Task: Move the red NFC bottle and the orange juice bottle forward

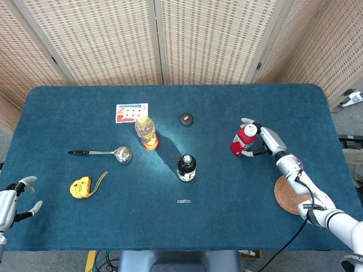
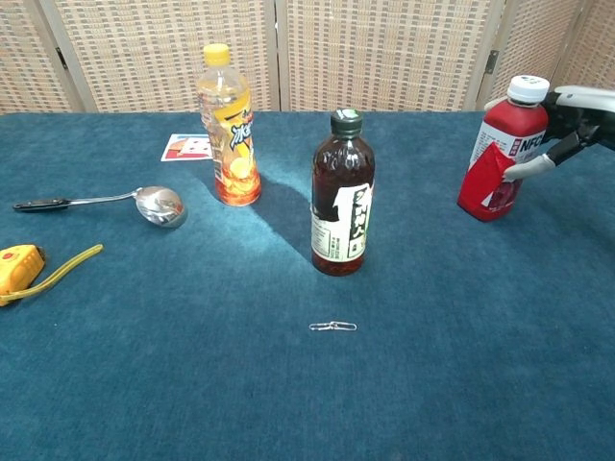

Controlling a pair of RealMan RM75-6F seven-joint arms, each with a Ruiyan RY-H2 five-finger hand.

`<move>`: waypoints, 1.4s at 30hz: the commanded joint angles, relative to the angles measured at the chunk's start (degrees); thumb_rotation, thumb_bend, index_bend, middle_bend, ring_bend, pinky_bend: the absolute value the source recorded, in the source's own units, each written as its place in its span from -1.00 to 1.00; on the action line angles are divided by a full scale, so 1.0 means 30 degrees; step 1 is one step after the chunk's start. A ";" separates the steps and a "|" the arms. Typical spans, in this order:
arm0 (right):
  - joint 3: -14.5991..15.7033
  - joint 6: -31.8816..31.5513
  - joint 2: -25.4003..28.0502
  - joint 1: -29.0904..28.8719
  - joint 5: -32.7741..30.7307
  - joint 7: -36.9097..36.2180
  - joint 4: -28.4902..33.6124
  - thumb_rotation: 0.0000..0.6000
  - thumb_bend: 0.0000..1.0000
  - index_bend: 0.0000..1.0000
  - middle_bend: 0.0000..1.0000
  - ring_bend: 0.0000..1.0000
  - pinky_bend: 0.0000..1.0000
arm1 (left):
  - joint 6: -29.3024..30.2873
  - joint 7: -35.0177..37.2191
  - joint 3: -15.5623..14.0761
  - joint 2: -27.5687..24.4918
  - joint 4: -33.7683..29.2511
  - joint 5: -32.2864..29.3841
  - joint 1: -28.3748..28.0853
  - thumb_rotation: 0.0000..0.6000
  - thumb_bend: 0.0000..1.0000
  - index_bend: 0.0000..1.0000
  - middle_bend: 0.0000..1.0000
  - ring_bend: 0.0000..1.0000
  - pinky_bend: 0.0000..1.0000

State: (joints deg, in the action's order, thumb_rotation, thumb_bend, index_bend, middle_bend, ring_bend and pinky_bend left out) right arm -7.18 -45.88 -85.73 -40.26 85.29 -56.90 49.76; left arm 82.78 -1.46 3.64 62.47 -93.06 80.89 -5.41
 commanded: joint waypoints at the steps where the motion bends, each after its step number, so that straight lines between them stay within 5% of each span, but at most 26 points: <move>1: -0.0033 -0.0087 -0.0354 -0.0048 -0.0201 0.0040 -0.0387 1.00 -0.77 -0.57 -0.33 -0.53 -0.26 | -0.0003 0.0020 0.0011 -0.0016 -0.0028 -0.0017 0.0002 1.00 -0.56 0.01 -0.06 -0.18 0.13; 14: -0.0210 -0.1646 -0.1012 0.0346 -0.0546 0.0889 -0.0606 1.00 -0.77 -0.07 0.11 -0.08 0.15 | 0.0042 0.0113 0.0022 -0.0127 -0.0109 0.0003 0.0038 1.00 -0.56 0.01 -0.06 -0.18 0.13; 22: 0.0412 -0.3601 0.0635 0.1363 0.0250 0.0625 0.2305 1.00 -0.77 -0.05 0.13 -0.06 0.17 | 0.0182 0.0111 0.0023 -0.0218 -0.0255 0.0116 0.0080 1.00 -0.56 0.01 -0.06 -0.18 0.13; 32: 0.1230 -0.3075 0.3503 0.1878 0.0270 0.2510 0.7425 1.00 -0.77 -0.05 0.13 -0.06 0.17 | 0.0313 -0.0106 -0.0113 -0.0209 -0.0475 0.0448 0.0112 1.00 -0.56 0.01 -0.06 -0.18 0.13; 42: 0.1500 -0.2354 0.3814 0.1866 -0.0126 0.4798 0.9158 1.00 -0.77 -0.05 0.11 -0.06 0.17 | 0.0496 -0.0124 -0.0055 -0.0304 -0.0609 0.0451 0.0179 1.00 -0.56 0.01 -0.06 -0.18 0.13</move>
State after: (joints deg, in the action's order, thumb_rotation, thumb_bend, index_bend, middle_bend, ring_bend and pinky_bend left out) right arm -2.77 -53.26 -74.11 -34.68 85.27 -43.48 76.90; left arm 84.27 -1.83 3.48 61.56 -94.89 82.24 -4.88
